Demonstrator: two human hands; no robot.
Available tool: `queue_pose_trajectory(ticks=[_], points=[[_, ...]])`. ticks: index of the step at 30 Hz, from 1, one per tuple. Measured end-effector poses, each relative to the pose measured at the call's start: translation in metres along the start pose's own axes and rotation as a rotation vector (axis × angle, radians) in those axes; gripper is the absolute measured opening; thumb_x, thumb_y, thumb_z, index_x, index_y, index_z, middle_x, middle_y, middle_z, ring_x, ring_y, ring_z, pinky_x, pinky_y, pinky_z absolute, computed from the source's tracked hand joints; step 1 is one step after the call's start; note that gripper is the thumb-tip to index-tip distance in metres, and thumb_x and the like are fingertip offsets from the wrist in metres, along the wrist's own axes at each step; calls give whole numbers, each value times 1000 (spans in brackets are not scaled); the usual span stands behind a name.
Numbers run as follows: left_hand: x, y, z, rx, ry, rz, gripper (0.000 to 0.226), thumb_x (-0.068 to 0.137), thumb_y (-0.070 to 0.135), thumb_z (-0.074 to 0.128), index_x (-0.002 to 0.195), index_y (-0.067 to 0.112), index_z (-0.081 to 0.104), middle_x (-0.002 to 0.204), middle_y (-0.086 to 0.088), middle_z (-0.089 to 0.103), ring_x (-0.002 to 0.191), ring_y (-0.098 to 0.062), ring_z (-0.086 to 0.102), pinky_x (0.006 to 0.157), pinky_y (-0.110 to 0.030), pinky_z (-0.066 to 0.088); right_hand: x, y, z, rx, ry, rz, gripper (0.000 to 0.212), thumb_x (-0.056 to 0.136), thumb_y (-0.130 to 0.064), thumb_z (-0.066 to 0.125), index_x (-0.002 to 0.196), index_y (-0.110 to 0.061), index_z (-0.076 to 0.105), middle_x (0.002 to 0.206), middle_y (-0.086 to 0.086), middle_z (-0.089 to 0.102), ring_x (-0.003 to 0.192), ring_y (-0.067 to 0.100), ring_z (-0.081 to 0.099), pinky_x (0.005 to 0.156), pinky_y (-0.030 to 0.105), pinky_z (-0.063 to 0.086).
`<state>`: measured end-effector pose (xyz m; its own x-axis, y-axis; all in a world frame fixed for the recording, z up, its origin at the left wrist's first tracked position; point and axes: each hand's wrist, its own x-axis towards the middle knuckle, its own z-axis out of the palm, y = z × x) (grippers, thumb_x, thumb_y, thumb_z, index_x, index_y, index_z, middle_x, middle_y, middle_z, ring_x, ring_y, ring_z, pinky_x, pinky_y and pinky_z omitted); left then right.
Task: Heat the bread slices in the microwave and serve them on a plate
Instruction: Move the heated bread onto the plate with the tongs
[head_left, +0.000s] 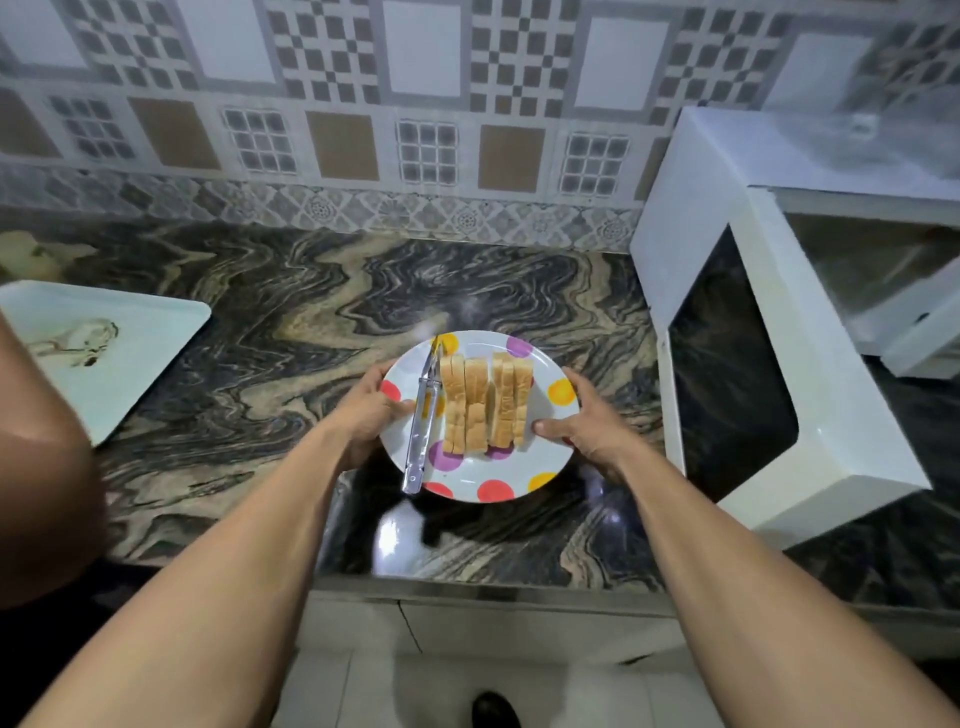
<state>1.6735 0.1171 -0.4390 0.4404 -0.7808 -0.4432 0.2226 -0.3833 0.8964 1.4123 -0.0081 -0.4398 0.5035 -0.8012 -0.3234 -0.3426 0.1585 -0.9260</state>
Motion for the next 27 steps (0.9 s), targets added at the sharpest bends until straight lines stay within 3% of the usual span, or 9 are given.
queue_pose_trajectory(ticks=[4,10,12,17,18,20,23,25,27], points=[[19,-7,3,141,50,37,62,85,-16,61,135,20,57,111,-11,70,89,-26,66,77,-36,55,16,8,-1,-64,43,14,80,75,5,81,140,-23,45,119,6,67,106,24,65,89,42,56],[42,-9,0,329,101,65,64,81,-5,75,139,19,58,118,-14,70,81,-17,62,79,-29,50,34,13,2,-137,71,21,65,75,6,81,123,-29,54,102,-4,70,90,15,66,75,31,55],[46,-7,1,382,104,73,61,81,-3,77,137,16,60,113,-12,71,76,-14,62,78,-27,50,39,14,2,-149,76,27,62,74,5,82,118,-29,55,101,-4,70,93,18,67,79,35,56],[56,-10,-1,527,141,65,57,76,10,84,129,22,66,100,-1,75,93,-23,72,95,-42,56,45,21,0,-215,102,49,57,73,2,84,116,-23,58,93,-9,70,82,9,66,72,28,54],[57,-10,0,557,152,62,59,75,14,84,130,24,65,100,0,75,95,-24,71,95,-42,56,45,22,-1,-221,106,67,59,72,-1,86,119,-22,58,96,-8,70,85,10,66,74,30,55],[52,-7,4,617,184,62,62,75,21,84,132,27,63,105,2,73,100,-24,69,97,-41,55,46,23,1,-271,122,91,83,66,-17,92,139,-21,53,112,-5,71,99,19,67,87,40,57],[42,-1,14,724,213,86,58,78,28,81,132,36,61,111,2,71,107,-26,65,97,-38,52,60,41,-6,-408,143,75,115,46,-57,85,149,-37,37,127,-6,67,111,25,64,90,49,56],[40,0,17,768,226,88,55,79,28,79,131,36,61,108,2,69,109,-27,65,95,-36,51,54,34,-3,-470,166,85,118,45,-65,79,151,-40,33,130,-7,65,113,26,63,90,49,55],[38,2,18,795,235,94,50,80,24,77,127,33,64,102,2,68,106,-27,65,91,-34,52,47,27,2,-529,185,87,104,60,-54,83,151,-38,36,126,-7,67,111,26,63,90,47,54]])
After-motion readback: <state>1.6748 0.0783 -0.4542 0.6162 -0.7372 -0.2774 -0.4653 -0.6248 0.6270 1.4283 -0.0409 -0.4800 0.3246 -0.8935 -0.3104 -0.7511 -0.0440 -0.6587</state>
